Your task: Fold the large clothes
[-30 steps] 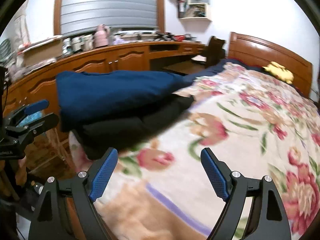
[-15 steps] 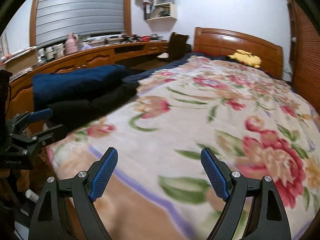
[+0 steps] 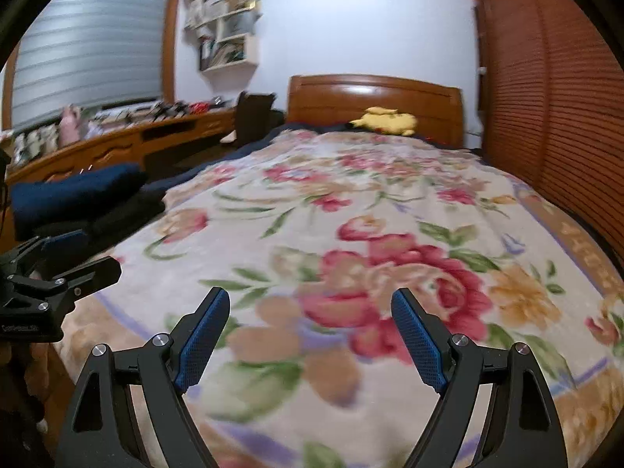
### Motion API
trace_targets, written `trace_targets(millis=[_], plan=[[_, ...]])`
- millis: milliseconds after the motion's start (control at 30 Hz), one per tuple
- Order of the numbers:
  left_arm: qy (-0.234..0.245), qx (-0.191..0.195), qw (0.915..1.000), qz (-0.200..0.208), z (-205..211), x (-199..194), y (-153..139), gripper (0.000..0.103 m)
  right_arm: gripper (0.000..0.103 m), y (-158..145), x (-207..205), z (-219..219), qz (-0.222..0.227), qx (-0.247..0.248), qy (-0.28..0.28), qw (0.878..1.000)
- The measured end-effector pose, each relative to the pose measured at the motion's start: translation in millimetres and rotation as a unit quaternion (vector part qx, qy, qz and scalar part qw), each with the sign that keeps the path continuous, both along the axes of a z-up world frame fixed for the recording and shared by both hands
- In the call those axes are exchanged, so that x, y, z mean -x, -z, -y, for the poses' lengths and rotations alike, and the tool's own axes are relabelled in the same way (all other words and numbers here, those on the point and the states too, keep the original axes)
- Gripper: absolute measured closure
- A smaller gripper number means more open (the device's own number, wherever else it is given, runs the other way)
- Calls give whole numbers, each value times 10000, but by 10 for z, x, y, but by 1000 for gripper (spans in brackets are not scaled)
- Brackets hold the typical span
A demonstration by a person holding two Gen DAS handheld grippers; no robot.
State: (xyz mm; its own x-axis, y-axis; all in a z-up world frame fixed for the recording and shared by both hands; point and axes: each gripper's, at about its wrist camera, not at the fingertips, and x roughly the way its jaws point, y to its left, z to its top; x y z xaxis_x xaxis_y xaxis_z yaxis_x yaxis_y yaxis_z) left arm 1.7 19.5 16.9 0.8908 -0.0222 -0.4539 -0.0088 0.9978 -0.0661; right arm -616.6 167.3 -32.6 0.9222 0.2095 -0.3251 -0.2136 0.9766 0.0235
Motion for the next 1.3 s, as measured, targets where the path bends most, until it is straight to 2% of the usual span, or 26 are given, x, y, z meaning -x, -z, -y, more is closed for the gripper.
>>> trace_targets(millis=[233, 400, 667, 1300], plan=[[117, -150, 9998, 90, 269, -49, -28, 0, 17, 93, 248, 276, 170, -119, 419, 9989], [78, -161, 9998, 38, 295, -71, 9, 0, 17, 109, 272, 283, 162, -196, 431, 9987], [5, -116, 9999, 27, 260, -72, 26, 0, 17, 170, 89, 260, 226, -248, 434, 9985], [8, -124, 9999, 19, 250, -35, 26, 0, 17, 208, 74, 301, 297, -247, 436, 9983]])
